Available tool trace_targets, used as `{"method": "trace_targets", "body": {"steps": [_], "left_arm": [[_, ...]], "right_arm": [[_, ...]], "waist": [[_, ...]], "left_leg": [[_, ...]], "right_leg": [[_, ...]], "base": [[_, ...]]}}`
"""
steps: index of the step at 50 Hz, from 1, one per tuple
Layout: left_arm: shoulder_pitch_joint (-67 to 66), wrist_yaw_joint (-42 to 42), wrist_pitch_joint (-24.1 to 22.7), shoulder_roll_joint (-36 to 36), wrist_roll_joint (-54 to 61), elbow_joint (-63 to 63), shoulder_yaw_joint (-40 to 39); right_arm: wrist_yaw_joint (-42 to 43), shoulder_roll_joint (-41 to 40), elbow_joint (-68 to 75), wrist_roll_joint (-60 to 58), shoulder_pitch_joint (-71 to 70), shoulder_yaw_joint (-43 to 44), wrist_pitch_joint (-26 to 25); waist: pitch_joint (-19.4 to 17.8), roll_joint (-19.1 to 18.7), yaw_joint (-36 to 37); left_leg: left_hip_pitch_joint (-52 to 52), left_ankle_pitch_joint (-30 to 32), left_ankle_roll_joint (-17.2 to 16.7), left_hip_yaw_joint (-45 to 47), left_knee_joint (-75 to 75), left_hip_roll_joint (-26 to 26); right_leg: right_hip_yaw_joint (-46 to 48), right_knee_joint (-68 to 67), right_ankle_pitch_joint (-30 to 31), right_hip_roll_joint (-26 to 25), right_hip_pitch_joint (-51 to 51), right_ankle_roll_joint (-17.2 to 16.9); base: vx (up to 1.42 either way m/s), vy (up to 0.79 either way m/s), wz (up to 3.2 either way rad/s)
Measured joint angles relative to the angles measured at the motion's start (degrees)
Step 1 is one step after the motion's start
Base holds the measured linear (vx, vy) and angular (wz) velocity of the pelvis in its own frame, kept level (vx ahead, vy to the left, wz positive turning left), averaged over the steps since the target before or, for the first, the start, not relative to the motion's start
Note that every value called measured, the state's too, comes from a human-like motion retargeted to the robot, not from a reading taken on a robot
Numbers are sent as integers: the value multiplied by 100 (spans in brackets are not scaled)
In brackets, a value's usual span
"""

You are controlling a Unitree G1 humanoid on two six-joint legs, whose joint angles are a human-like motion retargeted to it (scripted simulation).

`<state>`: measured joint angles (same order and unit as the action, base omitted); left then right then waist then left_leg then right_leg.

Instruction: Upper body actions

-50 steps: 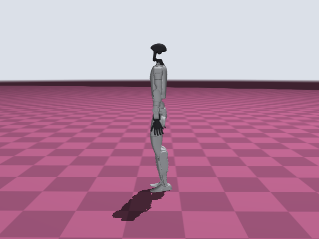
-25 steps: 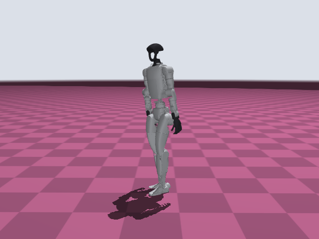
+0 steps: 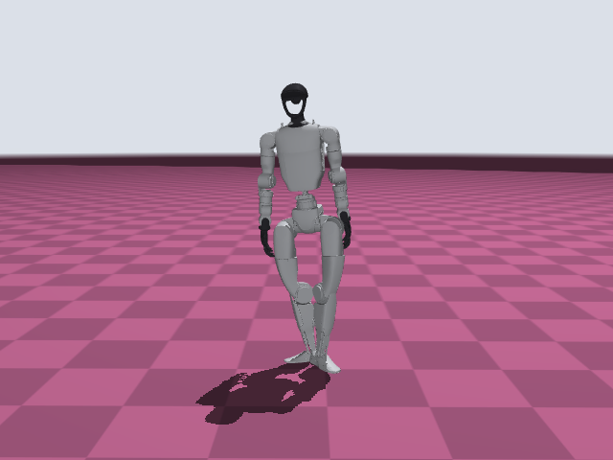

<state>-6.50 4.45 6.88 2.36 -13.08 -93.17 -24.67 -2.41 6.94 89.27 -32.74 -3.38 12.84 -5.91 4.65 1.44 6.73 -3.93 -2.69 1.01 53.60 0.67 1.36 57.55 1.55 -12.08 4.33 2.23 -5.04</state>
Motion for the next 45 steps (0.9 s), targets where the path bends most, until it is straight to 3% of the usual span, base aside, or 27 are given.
{"method": "trace_targets", "body": {"steps": [5,13,18,22,23,25,27,30,35,37,38,40,45], "left_arm": [[92,4,255,57,-192,169,59],[296,-681,462,144,-617,499,257],[465,-1135,459,171,-729,507,533],[717,-807,318,153,-601,572,822],[762,-726,255,165,-569,621,889],[838,-716,189,224,-618,731,994],[901,-758,202,289,-746,802,1020],[938,-766,207,364,-760,811,1042],[943,-1000,296,485,-705,716,993],[905,-991,325,526,-715,648,977],[889,-975,343,559,-722,595,961],[855,-958,390,594,-739,516,962],[707,-695,372,416,-453,248,743]], "right_arm": [[-242,-227,-292,36,-78,-184,118],[-104,-221,-350,-490,-2,-382,182],[8,-32,-209,-533,128,-304,152],[114,159,-20,-278,113,-131,119],[140,203,44,-196,98,-114,106],[169,253,172,-45,84,-60,70],[155,238,297,99,95,11,54],[126,185,396,254,214,46,78],[113,57,450,88,405,-87,74],[71,16,480,-29,474,-162,73],[31,-5,493,-97,500,-211,65],[-37,-41,501,-222,545,-251,40],[-71,-151,177,-585,490,-247,30]], "waist": [[51,94,-36],[27,132,103],[10,-186,-304],[-285,-727,-640],[-326,-757,-604],[-381,-760,-627],[-407,-677,-772],[-384,-589,-974],[-499,-236,-1142],[-564,-95,-1149],[-564,-13,-1111],[-513,94,-900],[-532,46,-558]], "left_leg": [[-116,-210,-11,-315,223,29],[42,-416,98,-560,176,207],[87,-477,259,-1141,178,150],[163,-479,305,-1699,276,-322],[175,-481,317,-1677,268,-344],[162,-451,353,-1744,221,-311],[115,-384,388,-1976,163,-206],[21,-310,419,-2374,150,-121],[182,-258,484,-2868,83,280],[343,-263,492,-3058,61,440],[408,-272,477,-3113,61,503],[446,-306,440,-3087,94,561],[465,-350,385,-3282,229,466]], "right_leg": [[217,24,59,60,25,-103],[563,-290,263,263,381,-395],[832,-887,983,322,621,-129],[-28,-2568,1703,659,303,648],[-495,-3065,1732,808,69,693],[-1328,-3628,1628,859,-388,471],[-2488,-3744,1329,431,-933,55],[-3283,-3143,831,-76,-1195,-206],[-4261,-1385,197,-471,-1077,153],[-4665,-882,796,-587,-981,546],[-5111,-761,788,-695,-871,537],[-3618,-719,948,-255,-711,474],[-3702,-430,992,-324,-458,426]], "base": [[13,11,48],[19,16,23],[19,17,90],[14,18,89],[13,15,18],[4,5,33],[0,-4,99],[8,-7,118],[16,-10,103],[15,-9,89],[19,-8,50],[18,-7,19],[7,-7,30]]}}
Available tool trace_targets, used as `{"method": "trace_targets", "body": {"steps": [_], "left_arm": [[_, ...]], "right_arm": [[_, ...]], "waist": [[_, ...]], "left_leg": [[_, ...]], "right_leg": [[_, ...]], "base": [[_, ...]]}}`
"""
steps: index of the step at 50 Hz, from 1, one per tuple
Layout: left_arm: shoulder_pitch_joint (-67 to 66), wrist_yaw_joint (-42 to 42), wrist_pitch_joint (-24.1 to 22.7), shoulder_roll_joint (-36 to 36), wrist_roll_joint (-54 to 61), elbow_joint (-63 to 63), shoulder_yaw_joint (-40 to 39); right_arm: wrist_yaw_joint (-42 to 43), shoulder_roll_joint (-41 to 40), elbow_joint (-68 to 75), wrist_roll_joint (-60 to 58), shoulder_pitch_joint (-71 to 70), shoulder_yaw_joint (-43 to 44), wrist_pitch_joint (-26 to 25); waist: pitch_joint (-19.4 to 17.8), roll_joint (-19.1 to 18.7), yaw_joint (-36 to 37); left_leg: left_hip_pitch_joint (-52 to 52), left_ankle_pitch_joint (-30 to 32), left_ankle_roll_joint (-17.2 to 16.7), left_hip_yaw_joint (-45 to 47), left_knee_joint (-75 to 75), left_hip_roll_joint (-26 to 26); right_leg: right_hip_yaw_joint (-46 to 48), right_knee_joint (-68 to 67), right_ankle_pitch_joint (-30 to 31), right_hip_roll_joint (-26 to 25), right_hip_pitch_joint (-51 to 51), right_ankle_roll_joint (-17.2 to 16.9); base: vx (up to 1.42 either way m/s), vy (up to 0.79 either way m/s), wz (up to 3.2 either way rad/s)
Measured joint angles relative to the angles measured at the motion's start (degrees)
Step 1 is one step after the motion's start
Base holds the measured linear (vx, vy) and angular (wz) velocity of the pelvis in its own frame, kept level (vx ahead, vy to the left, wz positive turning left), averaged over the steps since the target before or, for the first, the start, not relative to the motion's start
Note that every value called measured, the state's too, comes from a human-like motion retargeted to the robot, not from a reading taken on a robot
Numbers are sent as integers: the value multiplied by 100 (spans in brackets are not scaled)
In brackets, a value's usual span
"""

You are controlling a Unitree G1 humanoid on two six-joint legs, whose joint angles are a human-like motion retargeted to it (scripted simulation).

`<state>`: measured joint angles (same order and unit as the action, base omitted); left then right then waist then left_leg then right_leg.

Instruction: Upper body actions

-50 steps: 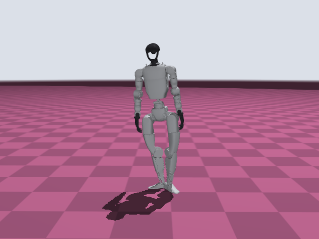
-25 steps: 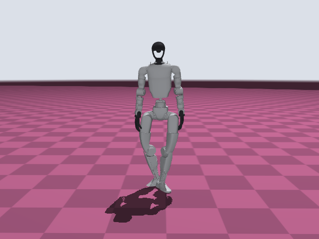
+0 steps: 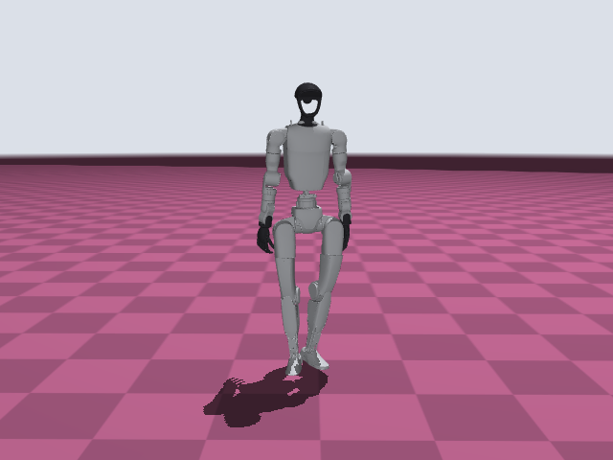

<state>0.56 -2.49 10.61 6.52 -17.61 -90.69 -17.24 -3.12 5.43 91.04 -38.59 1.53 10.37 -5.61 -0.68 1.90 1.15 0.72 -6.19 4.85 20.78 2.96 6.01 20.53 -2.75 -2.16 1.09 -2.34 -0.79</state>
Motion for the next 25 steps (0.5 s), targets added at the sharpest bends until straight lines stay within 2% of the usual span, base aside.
{"method": "trace_targets", "body": {"steps": [2,5,11,18,25], "left_arm": [[-140,-156,-88,-50,88,-59,-44],[-286,-296,17,-106,-130,-102,-97],[-324,-146,71,-54,-279,-218,-37],[-300,-175,53,-54,-178,-111,-149],[-220,-170,38,-21,-104,-1,-197]], "right_arm": [[33,0,-144,-41,-22,-90,55],[-11,-12,-280,-50,-118,-92,66],[-204,-86,-516,306,-247,-29,176],[-256,-111,-581,101,-256,-93,207],[-194,-89,-357,65,-136,-25,147]], "waist": [[72,-50,-150],[208,-96,-241],[208,-85,-135],[261,-118,-178],[299,-87,-296]], "left_leg": [[-6,21,-2,-176,-1,8],[-63,60,-29,-301,-34,10],[-74,93,-86,-379,-45,-20],[-73,63,-160,-397,-26,-95],[-125,-196,-257,-311,312,-201]], "right_leg": [[133,110,-16,-30,93,8],[217,149,-60,-53,72,23],[380,113,-172,-51,109,32],[423,105,-287,-119,145,53],[161,17,-440,-186,126,70]], "base": [[14,-1,77],[7,-5,50],[2,-8,26],[1,-7,12],[2,-9,-9]]}}
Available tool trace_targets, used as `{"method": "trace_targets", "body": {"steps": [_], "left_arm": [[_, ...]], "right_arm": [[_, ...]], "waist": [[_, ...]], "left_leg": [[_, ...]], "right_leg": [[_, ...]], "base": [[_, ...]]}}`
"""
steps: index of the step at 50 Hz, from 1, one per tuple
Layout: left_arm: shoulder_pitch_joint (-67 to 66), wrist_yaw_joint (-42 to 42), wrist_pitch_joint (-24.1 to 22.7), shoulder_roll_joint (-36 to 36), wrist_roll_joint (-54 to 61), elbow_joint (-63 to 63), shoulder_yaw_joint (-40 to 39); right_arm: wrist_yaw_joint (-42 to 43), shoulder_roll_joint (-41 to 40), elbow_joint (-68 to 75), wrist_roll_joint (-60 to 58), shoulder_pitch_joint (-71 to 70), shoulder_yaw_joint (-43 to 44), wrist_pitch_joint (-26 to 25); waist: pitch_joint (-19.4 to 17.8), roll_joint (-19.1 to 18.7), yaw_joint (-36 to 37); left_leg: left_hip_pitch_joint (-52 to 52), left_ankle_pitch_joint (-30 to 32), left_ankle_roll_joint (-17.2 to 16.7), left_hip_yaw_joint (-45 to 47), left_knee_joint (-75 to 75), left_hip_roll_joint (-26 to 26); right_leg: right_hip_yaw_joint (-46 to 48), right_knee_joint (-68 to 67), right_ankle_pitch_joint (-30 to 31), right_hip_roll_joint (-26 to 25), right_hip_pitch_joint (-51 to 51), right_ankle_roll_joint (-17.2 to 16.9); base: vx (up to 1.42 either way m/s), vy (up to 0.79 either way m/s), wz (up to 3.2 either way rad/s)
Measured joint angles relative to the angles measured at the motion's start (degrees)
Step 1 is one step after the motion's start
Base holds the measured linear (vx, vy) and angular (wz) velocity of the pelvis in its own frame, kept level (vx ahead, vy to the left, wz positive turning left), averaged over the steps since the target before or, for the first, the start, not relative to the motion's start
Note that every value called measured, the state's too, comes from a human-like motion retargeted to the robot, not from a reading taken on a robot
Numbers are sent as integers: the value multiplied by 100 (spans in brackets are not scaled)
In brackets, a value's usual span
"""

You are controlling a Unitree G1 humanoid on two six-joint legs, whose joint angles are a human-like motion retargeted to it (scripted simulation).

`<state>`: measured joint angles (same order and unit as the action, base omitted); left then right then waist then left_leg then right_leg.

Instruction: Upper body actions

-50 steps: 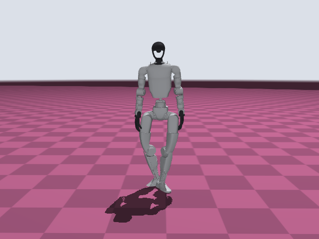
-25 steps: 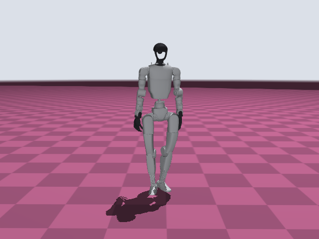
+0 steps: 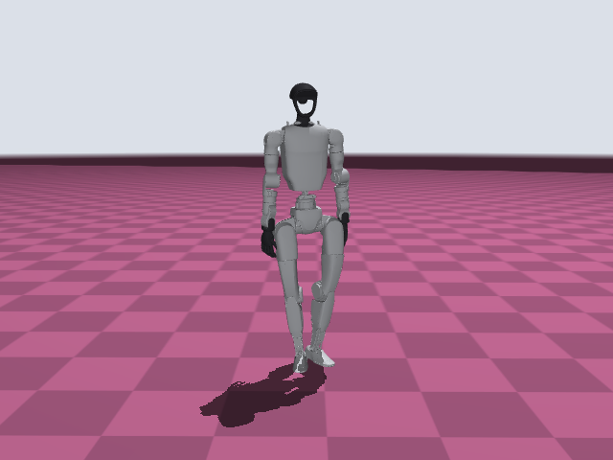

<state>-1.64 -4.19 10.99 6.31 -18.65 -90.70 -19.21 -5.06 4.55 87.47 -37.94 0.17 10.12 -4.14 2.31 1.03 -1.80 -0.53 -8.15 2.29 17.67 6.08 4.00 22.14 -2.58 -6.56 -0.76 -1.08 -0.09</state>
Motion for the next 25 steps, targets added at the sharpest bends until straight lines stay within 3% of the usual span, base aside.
{"method": "trace_targets", "body": {"steps": [5,9,12,15,17,18,21,25], "left_arm": [[67,16,-61,-20,82,137,-40],[127,0,-65,-96,125,169,-166],[176,8,-70,-190,381,159,-363],[179,-53,-80,-245,689,119,-567],[202,-63,-94,-254,832,104,-625],[233,-58,-108,-238,876,97,-613],[347,-99,-126,-160,778,112,-435],[341,-256,-147,22,452,135,52]], "right_arm": [[-2,81,268,39,-7,138,-98],[74,191,384,8,-33,221,-182],[141,275,412,-1,-82,280,-210],[169,311,349,6,-77,300,-198],[181,317,291,-8,-108,316,-151],[179,320,271,-33,-157,331,-122],[170,312,163,-103,-345,326,-89],[300,268,147,-92,-413,209,17]], "waist": [[-12,160,-34],[-4,292,-6],[-66,259,140],[-115,226,424],[-195,285,649],[-243,310,657],[-428,234,141],[-501,82,-440]], "left_leg": [[-352,-113,-187,57,961,-93],[-692,-76,26,-190,1645,-34],[-858,-68,-17,-1370,1577,257],[-805,75,-197,-3213,1136,715],[-750,252,-325,-3546,865,770],[-731,195,-363,-3395,824,724],[-584,225,69,-2348,435,498],[-574,257,145,-1733,251,316]], "right_leg": [[-353,-135,5,198,-145,-63],[-730,-231,114,425,-344,-112],[-1181,-322,225,403,-495,-144],[-1801,-429,359,274,-683,-152],[-2255,-472,493,206,-808,-136],[-2388,-495,556,206,-872,-148],[-2363,-506,702,152,-958,-109],[-2710,-616,840,-12,-1255,54]], "base": [[0,-7,-45],[-2,2,-90],[-1,8,-162],[1,8,-236],[0,11,-266],[-8,11,-197],[-24,10,-96],[-20,14,-149]]}}
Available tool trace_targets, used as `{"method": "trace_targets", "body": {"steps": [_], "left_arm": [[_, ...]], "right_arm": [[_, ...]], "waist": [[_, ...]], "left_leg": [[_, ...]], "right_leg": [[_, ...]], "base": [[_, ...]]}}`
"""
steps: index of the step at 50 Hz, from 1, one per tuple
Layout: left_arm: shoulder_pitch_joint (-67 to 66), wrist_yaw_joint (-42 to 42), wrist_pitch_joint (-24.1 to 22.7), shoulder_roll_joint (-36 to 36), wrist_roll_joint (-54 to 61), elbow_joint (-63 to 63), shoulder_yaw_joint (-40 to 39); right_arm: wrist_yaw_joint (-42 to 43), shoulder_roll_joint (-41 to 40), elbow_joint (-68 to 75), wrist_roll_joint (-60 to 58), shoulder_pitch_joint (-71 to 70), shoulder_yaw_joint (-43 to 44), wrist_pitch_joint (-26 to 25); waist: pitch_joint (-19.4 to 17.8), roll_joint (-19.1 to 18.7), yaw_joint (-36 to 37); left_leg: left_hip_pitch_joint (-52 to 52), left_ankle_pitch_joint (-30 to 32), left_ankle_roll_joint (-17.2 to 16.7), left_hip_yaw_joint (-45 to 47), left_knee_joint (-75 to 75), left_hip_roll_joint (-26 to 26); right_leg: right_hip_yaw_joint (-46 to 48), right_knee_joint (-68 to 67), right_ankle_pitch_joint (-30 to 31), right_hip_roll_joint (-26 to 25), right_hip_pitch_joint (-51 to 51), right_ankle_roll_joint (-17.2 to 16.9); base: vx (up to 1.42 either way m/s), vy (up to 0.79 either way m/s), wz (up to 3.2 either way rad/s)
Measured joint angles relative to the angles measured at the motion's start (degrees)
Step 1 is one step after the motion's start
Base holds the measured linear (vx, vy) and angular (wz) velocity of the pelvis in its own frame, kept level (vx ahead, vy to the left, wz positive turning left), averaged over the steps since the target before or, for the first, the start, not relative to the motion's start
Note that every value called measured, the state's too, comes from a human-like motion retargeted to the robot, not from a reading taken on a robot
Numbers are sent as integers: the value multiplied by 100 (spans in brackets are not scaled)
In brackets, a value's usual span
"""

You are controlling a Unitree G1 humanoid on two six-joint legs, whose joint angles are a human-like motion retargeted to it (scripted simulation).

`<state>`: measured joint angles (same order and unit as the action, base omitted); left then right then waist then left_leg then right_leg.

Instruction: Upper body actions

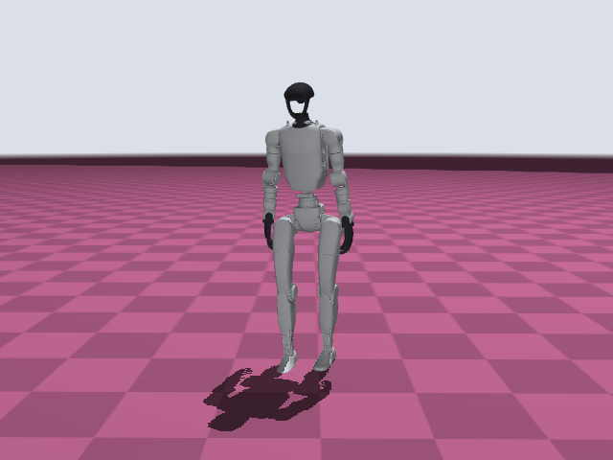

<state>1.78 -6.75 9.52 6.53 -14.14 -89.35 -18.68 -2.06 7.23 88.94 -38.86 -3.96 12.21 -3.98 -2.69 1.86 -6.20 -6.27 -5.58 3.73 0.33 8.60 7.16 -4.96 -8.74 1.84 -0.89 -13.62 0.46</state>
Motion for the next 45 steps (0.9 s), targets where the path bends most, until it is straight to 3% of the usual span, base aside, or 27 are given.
{"method": "trace_targets", "body": {"steps": [3,5,11,18,22,25,30,35,40,43,45], "left_arm": [[-21,25,86,186,-334,-4,264],[-58,136,130,252,-486,-77,324],[-144,23,193,127,-31,-389,501],[-16,50,206,-159,-221,-58,295],[113,-11,206,-131,-372,175,360],[201,50,220,-70,-493,399,444],[151,110,98,-64,-449,731,520],[58,86,54,-260,-327,670,277],[-110,-127,-62,-401,-334,445,164],[-198,-70,-55,-352,-563,415,260],[-229,1,-45,-279,-690,396,334]], "right_arm": [[35,-19,125,84,56,-47,-42],[-31,-6,199,37,122,11,-123],[-77,143,257,-23,134,135,-262],[-197,263,135,642,-233,403,-249],[-45,350,253,1428,-157,530,-140],[194,423,561,1984,-75,713,-161],[206,390,847,2323,225,865,-397],[107,200,847,1966,452,893,-557],[64,56,847,1430,514,772,-524],[-6,-42,759,1138,470,663,-538],[-80,-113,611,962,399,555,-541]], "waist": [[-24,-140,-88],[-18,-162,85],[10,-333,189],[314,-640,-441],[519,-608,-247],[659,-486,18],[830,-450,171],[991,-610,-13],[1217,-506,-65],[1230,-97,95],[1167,203,282]], "left_leg": [[147,-98,72,584,-156,-202],[315,-185,83,1255,-306,-325],[792,-566,5,3212,-623,-588],[1107,-1063,-516,5807,-763,-719],[1300,-1189,-943,6787,-676,-606],[1448,-1168,-1127,7154,-534,-505],[1727,-921,-1298,7228,-324,-482],[1967,-369,-1155,6974,-209,-556],[2152,450,-544,6433,161,-549],[2095,853,100,5791,935,-538],[1886,958,292,5315,1767,-639]], "right_leg": [[844,-47,-358,117,-206,575],[1439,25,-642,218,-255,779],[3521,154,-1534,445,-281,874],[6576,350,-2411,547,-141,256],[7664,499,-2351,486,27,-212],[7826,572,-1915,505,55,-297],[6827,498,-1436,373,-142,443],[6215,344,-1434,282,-98,409],[5795,444,-1472,346,60,294],[5469,441,-1445,688,157,258],[5145,445,-1420,880,208,271]], "base": [[-21,6,-246],[-14,3,-334],[-19,-7,-368],[-22,-11,-338],[5,-9,-323],[15,-12,-252],[29,-19,-151],[28,-18,-68],[34,-19,-69],[33,-15,-101],[27,-10,-141]]}}
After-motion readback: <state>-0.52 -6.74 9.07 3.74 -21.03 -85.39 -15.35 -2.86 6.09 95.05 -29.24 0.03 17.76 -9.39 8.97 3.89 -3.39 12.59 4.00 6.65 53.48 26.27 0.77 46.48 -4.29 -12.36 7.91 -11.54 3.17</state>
